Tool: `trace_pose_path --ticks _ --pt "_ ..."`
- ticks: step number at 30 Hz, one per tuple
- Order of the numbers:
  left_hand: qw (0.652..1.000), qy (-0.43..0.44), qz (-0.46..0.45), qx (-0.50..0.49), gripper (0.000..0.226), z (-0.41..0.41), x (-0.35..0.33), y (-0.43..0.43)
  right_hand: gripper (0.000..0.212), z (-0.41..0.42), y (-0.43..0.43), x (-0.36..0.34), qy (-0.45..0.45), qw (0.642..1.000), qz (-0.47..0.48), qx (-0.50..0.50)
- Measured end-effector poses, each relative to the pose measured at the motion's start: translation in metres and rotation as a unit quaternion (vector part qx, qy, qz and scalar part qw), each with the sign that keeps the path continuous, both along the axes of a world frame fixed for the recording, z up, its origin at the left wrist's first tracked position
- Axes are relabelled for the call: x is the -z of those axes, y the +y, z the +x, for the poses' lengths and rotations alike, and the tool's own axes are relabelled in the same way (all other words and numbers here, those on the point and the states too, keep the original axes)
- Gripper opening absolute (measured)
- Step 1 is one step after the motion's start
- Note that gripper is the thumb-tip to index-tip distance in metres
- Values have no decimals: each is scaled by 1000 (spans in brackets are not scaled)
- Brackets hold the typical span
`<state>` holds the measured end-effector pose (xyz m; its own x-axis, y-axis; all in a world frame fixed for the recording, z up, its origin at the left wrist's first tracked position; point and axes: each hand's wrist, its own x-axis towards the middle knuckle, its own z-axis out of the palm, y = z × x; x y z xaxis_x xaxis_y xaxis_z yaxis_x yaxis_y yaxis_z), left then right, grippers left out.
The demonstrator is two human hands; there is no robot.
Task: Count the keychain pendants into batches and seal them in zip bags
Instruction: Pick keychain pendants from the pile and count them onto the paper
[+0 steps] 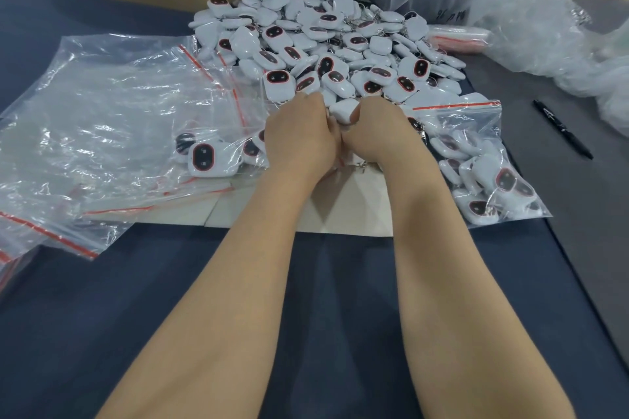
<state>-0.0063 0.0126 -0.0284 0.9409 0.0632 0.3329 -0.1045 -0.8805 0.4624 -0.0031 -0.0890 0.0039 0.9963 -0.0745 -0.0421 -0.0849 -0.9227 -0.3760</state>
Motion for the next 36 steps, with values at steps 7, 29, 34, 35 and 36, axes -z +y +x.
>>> trace_pose_path --ticks 7,29,34,35,36 --pt "1000 -9 -6 -3 23 1 0 0 45 5 1 9 -140 969 192 63" --pt "1000 -20 21 4 18 3 2 -2 10 16 18 30 -61 693 714 78" --pt "1000 -16 20 4 20 4 2 -2 10 16 19 29 -56 692 717 62" --pt "1000 -16 20 5 20 4 2 -2 10 16 19 30 -60 701 709 60" --pt "1000 -16 21 6 21 4 2 -2 11 16 19 30 -64 709 700 56"
